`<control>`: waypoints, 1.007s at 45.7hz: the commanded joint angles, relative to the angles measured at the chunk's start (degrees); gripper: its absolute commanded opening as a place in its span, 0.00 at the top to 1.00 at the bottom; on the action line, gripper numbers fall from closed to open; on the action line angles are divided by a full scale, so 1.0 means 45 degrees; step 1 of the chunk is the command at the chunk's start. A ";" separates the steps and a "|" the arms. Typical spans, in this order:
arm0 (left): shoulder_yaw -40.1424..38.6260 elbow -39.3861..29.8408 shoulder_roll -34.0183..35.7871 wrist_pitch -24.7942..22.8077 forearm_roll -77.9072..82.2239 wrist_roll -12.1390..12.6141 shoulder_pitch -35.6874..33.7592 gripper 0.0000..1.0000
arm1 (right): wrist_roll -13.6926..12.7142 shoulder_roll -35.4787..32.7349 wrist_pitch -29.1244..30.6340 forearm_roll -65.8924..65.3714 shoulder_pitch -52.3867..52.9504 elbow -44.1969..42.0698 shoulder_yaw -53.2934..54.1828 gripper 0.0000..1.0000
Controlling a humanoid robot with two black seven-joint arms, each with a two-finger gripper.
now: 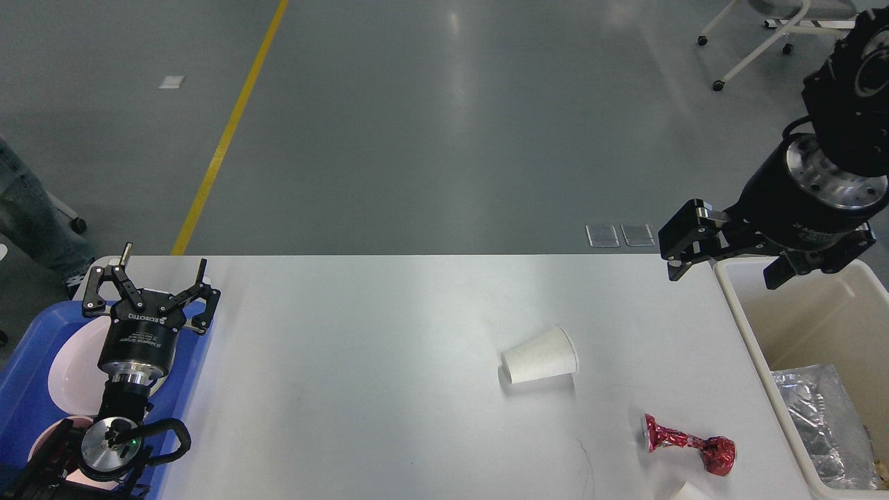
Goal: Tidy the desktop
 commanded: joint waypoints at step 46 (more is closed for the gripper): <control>0.0000 0.0000 0.0000 0.0000 0.0000 0.0000 0.0001 0.03 | -0.1154 -0.1458 -0.1812 0.7870 -0.3748 0.0390 -0.2193 0.00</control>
